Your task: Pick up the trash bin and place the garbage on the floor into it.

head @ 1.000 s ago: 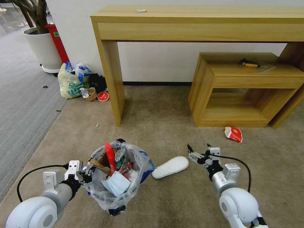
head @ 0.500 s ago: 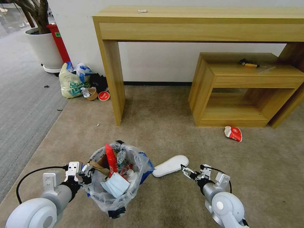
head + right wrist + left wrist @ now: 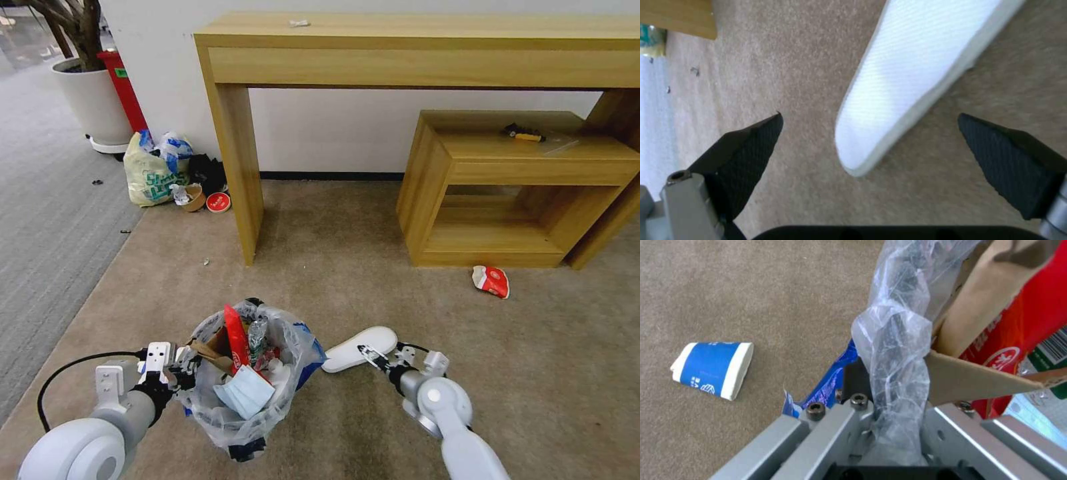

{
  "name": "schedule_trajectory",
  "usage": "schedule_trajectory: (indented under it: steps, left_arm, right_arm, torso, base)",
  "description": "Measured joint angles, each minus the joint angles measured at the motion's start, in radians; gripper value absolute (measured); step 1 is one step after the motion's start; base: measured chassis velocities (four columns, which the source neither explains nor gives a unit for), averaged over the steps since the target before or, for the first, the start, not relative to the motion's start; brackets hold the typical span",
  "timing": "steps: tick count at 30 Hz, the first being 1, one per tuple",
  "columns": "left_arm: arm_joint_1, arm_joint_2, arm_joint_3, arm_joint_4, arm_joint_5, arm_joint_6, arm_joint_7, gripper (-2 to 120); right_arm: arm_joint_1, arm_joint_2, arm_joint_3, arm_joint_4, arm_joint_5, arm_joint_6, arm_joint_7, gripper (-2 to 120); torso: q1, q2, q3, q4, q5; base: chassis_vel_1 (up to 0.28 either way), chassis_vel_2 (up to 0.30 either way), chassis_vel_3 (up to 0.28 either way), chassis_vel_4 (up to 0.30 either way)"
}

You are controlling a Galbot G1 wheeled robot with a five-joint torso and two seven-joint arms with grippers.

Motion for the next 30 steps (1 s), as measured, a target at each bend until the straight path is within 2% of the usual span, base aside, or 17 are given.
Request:
schedule_trajectory:
  steps: [17,30]
  left_arm:
    - [0.005,0.004,0.003,-0.016,-0.012,0.0,-0.024,0]
    - [0.009,0.011,0.002,-0.023,-0.023,0.0,-0.027,0]
  right_arm:
    - [0.085,0.007,-0.038,-0.186,0.031,0.069,-0.03,100]
    - [0.147,0.005,-0.113,-0.308,0.021,0.15,-0.078,100]
  torso:
    - [0.0,0.0,0.0,-0.0004,0.0]
    - [0.0,0.0,0.0,-0.0006,-0.0006]
  base:
    - [0.0,0.0,0.0,0.0]
    - [0.0,0.0,0.0,0.0]
